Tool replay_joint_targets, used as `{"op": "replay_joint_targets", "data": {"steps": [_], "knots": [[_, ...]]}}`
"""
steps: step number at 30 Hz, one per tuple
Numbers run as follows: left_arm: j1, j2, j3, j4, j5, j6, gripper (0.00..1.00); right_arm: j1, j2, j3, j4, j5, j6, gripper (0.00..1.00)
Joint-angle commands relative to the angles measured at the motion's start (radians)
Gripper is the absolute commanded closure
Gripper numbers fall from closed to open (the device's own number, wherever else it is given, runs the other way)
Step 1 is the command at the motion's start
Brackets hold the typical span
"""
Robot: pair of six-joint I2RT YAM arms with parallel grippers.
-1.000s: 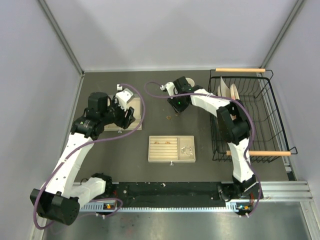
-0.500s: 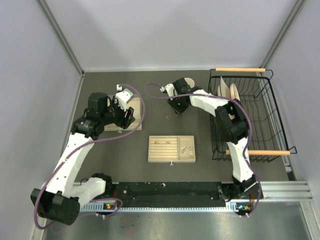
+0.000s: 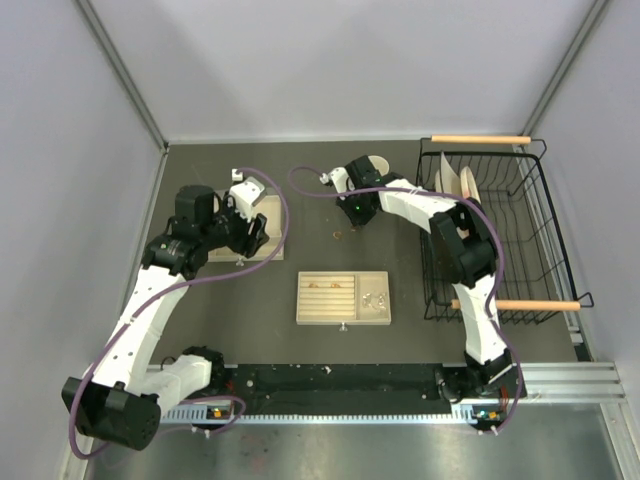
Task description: Organize the mixed jewelry
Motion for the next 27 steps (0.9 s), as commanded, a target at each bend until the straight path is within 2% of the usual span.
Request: {"op": "replay_joint_targets", "data": {"steps": [1, 11, 20, 27], "knots": [[0.008, -0.01, -0.002, 0.037, 0.024, 0.006, 0.39, 0.007, 0.028, 0.03, 0.028, 0.01, -0.001, 0.89], [0.014, -0.014, -0.002, 0.035, 0.024, 0.003, 0.39, 0.01, 0.0, 0.01, 0.028, 0.033, 0.003, 1.0], [0.014, -0.025, -0.008, 0.056, 0.054, -0.034, 0.39, 0.015, -0.139, 0.022, -0.015, 0.053, 0.031, 1.0], [0.016, -0.063, -0.04, 0.153, 0.132, -0.135, 0.41, 0.015, -0.274, 0.041, -0.07, 0.038, 0.083, 1.0]]}}
